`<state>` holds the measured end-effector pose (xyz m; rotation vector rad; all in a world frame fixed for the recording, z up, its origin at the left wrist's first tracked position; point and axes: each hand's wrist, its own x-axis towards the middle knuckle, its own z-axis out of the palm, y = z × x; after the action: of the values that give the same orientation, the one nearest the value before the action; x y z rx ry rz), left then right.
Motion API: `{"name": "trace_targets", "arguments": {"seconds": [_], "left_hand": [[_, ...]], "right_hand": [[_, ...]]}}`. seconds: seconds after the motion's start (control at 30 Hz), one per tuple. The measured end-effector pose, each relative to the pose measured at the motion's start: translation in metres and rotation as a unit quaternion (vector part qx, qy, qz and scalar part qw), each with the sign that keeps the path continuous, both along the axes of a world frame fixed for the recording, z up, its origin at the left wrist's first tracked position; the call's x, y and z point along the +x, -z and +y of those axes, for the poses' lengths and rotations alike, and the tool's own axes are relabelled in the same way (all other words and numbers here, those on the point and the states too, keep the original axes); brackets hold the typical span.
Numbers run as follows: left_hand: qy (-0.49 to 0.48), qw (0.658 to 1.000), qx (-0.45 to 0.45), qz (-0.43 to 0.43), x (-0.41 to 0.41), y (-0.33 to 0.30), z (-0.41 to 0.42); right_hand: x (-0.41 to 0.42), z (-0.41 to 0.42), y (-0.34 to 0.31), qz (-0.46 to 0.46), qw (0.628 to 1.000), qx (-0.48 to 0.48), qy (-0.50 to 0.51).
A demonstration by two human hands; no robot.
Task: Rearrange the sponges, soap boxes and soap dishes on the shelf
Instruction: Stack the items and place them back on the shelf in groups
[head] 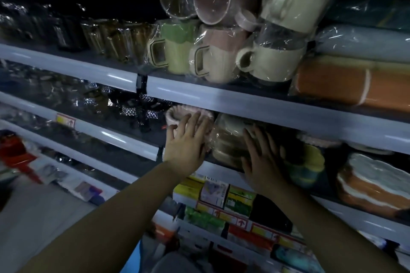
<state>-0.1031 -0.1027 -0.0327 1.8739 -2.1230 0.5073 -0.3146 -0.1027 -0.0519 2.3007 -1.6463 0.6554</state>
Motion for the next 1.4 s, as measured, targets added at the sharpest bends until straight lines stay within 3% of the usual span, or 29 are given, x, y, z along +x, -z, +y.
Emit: {"name": "trace_targets", "arguments": {"seconds": [0.13,0.3,0.37,0.47,0.6,0.87,1.07,1.23,1.33,1.4], "left_hand": [[0.064,0.998,-0.023,0.007,0.032,0.005,-0.013],[0.072,0.996,0.002,0.051,0.102,0.02,-0.022],[0.067,0.993,0.036,0.094,0.128,0.031,-0.027],[0.061,0.979,0.087,0.175,0.143,0.044,-0.03],[0.099,0.96,0.172,0.199,0.15,0.06,-0.038],[0.151,0.91,0.256,0.291,0.155,0.072,-0.066],[0.127,0.891,0.26,0.349,0.142,0.071,-0.071],[0.063,0.889,0.227,0.392,0.143,0.066,-0.064],[0.083,0.879,0.226,0.411,0.149,0.067,-0.055],[0.091,0.877,0.236,0.409,0.15,0.065,-0.054]], "right_hand": [[0.011,0.008,-0.003,-0.001,1.0,-0.006,0.01],[0.058,0.027,0.0,0.086,0.995,-0.038,0.038],[0.083,0.03,0.009,0.045,0.998,-0.038,0.015],[0.115,0.037,0.019,-0.02,0.998,0.05,0.034],[0.149,0.03,0.04,-0.126,0.972,0.177,0.091],[0.166,-0.008,0.043,-0.308,0.911,0.226,0.153],[0.168,-0.015,0.046,-0.39,0.891,0.205,0.109],[0.167,-0.017,0.051,-0.42,0.869,0.245,0.089],[0.168,-0.013,0.055,-0.447,0.847,0.278,0.075],[0.169,-0.014,0.053,-0.445,0.853,0.263,0.072]]}}
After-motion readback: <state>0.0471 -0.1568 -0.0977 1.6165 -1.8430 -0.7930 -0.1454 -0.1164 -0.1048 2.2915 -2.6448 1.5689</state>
